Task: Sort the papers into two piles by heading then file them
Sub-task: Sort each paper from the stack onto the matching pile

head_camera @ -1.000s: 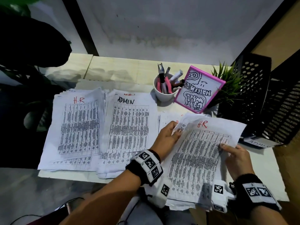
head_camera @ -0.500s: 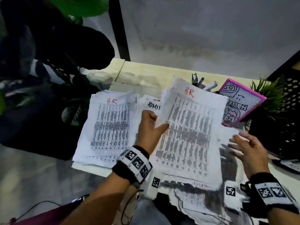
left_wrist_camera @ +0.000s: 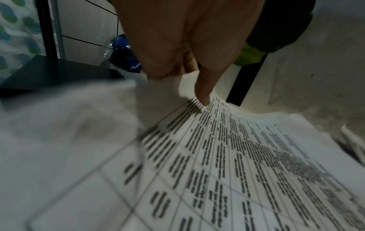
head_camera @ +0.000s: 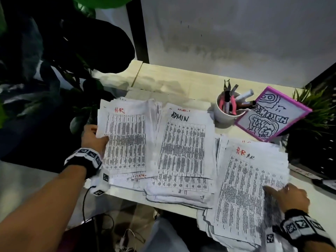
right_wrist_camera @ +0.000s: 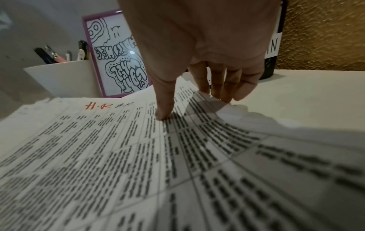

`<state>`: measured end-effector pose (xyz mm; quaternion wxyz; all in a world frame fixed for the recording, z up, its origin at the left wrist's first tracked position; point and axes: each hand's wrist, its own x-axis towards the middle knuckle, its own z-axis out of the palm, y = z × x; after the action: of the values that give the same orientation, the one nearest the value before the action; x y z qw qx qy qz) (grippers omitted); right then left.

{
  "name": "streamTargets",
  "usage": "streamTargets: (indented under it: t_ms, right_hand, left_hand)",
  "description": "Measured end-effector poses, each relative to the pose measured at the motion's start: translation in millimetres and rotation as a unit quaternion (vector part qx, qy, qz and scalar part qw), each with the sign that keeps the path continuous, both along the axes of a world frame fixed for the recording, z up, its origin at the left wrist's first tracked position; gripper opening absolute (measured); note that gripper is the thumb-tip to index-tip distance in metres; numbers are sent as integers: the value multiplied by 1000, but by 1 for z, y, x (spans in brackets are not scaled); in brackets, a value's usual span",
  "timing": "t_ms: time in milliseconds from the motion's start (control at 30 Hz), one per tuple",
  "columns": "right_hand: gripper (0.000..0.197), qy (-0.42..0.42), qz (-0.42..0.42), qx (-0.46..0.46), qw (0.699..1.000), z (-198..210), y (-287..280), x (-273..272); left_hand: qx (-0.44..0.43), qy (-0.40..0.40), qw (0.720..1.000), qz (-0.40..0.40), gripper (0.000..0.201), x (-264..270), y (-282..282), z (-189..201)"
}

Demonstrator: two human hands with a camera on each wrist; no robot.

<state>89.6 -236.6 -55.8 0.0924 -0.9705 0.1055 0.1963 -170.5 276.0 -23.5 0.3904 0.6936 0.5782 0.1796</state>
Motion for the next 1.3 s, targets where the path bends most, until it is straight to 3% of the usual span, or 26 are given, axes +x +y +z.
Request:
streamTargets:
  t_ms: [100, 200, 267, 400, 533, 667, 767, 833, 900, 967, 1067, 1167, 1300]
  right_hand:
    - [59, -32, -36, 13, 999, 3, 4, 0]
    - [69, -80, -78, 56, 992, 6, 6, -1]
    - [57, -115, -91, 86, 986, 3, 4, 1]
    - [24, -173, -94, 151, 969, 12, 1, 2]
    - [20, -194, -43, 155, 968, 24, -3, 5]
    - [20, -218, 9, 179, 959, 29, -13, 6]
    - [12, -242, -4, 246, 939, 29, -27, 6]
    - [14, -220, -69, 368, 901, 29, -35, 5]
    - [28, -203, -121, 468, 851, 30, -44, 2]
    - [27, -192, -122, 517, 825, 34, -49, -2]
    - [32, -175, -95, 538, 819, 36, -54, -6]
    - [42, -153, -78, 545, 821, 31, -61, -11]
    - [50, -122, -79, 602, 785, 32, -63, -15]
  left_hand:
    - [-51, 52, 997, -23, 58, 7, 10, -13]
    - [-78, 76, 993, -48, 51, 12, 17, -27]
    - [-64, 100, 992, -33, 51, 14, 15, -29]
    - [49, 147, 988, 0, 65, 33, -5, -19]
    - [105, 45, 985, -132, 61, 80, -68, 6]
    - [67, -79, 954, -283, 56, 128, -162, 29]
    - [26, -142, 920, -364, 53, 161, -214, 22]
    - [5, -159, 908, -389, 44, 179, -241, 10]
    - [-14, -133, 912, -387, 33, 194, -264, -2]
    - [-28, -80, 923, -376, 26, 203, -279, -12]
    - [-50, -26, 932, -357, 26, 207, -291, -22]
    - [-67, -22, 936, -345, 30, 205, -299, -29]
    - [-30, -15, 941, -336, 27, 205, -308, -29]
